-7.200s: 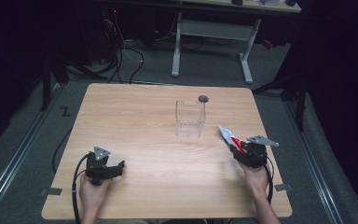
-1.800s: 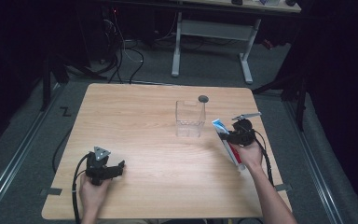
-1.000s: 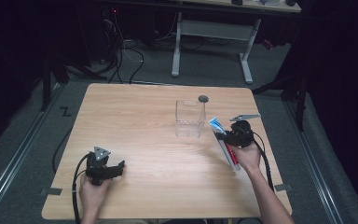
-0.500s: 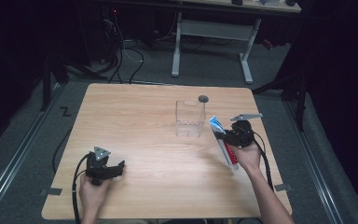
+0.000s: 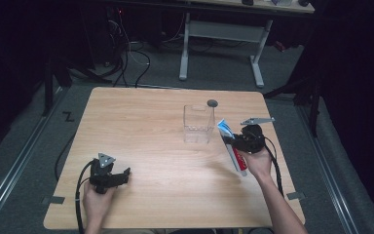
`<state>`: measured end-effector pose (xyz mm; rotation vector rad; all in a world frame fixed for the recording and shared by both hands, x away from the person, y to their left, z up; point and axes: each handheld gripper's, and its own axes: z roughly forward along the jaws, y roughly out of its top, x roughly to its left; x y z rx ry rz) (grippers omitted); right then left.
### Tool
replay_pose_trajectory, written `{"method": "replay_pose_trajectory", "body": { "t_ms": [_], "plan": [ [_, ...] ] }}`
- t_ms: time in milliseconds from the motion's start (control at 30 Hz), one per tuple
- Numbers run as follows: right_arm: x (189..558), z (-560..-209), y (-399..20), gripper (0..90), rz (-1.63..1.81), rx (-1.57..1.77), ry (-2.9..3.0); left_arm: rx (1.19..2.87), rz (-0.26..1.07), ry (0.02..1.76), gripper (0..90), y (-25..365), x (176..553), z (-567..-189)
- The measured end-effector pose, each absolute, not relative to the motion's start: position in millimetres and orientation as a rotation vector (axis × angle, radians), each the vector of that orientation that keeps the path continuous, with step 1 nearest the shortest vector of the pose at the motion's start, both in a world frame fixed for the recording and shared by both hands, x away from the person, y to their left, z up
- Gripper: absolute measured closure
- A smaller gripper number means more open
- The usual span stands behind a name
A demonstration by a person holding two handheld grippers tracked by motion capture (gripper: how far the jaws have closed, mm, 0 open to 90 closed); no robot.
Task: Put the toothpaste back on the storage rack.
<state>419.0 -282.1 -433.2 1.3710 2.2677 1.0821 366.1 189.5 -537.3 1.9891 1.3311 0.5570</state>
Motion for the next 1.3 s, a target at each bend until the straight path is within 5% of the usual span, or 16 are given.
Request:
{"method": "replay_pose_trajectory", "body": {
  "t_ms": [1300],
  "plan": [
    [432.8, -391.4, -260.1, 70.8, 1.191, 1.249, 2.245, 1.989, 0.557, 1.331, 17.1, 189.5, 366.1, -537.3]
  ]
}}
